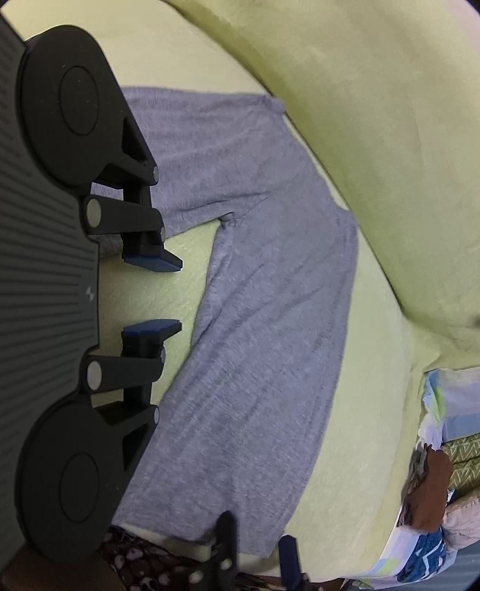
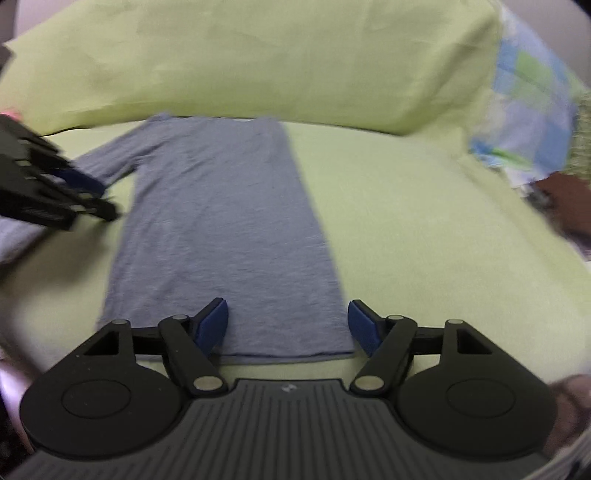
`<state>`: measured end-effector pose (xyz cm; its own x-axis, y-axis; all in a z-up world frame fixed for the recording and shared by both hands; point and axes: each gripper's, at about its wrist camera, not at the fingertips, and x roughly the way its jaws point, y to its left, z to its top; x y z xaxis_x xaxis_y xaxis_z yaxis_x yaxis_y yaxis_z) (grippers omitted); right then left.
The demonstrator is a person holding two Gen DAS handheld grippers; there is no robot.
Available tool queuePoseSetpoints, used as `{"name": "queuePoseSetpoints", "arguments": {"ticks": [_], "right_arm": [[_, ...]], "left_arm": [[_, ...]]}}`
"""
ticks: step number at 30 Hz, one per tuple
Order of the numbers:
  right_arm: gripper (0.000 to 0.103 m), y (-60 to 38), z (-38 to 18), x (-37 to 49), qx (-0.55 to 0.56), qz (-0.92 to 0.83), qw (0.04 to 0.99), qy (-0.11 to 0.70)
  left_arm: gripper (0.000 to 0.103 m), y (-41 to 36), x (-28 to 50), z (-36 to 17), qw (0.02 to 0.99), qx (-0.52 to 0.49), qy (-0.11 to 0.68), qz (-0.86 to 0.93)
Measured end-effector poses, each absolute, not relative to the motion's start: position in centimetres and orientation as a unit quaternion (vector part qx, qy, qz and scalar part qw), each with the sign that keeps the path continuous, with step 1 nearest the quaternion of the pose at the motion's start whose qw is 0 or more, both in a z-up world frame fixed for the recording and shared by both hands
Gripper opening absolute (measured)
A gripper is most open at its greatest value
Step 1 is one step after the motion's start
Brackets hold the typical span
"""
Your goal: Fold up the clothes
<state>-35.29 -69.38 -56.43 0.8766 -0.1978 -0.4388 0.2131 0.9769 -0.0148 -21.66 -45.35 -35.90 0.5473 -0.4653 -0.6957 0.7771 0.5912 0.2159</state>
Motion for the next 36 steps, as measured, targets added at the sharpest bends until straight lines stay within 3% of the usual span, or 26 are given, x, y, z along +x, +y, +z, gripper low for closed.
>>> {"name": "queuePoseSetpoints", "arguments": {"ticks": [5, 10, 15, 18, 23, 28, 36], "right_arm": [[0.068, -69.6, -55.9, -36.0, 0.036, -0.072, 0.977, 0.197], [0.068, -68.4, -56.7, -35.6, -0.006, -0.051, 0.971, 0.235], [0.067, -71.8, -56.6, -35.9, 0.083, -0.127, 0.960, 0.237], [0.058, -71.1, -55.8, -36.7, 0.077, -0.096, 0.972, 0.198], [0.057, -69.4, -56.1, -37.0, 0.059, -0.026, 0.973, 0.222], [0.055, -71.2, -56.3, -37.0, 0.093, -0.122, 0.956, 0.250], [0.053, -69.8, -55.8, -37.4, 0.082, -0.060, 0.973, 0.207]], "left_arm": [[0.035, -47.3, -24.7, -36.2, 0.818, 0.247, 0.290, -0.431], [0.035, -47.7, -26.4, -38.3, 0.806, 0.271, 0.301, -0.432], [0.035, -46.7, -26.7, -38.5, 0.809, 0.256, 0.310, -0.428], [0.035, -46.5, -27.1, -37.9, 0.815, 0.253, 0.301, -0.425], [0.035, -46.2, -28.4, -37.5, 0.814, 0.242, 0.283, -0.445], [0.033, -46.8, -28.8, -38.5, 0.803, 0.264, 0.295, -0.445], [0.034, -47.4, -28.4, -38.1, 0.804, 0.256, 0.286, -0.455]]}}
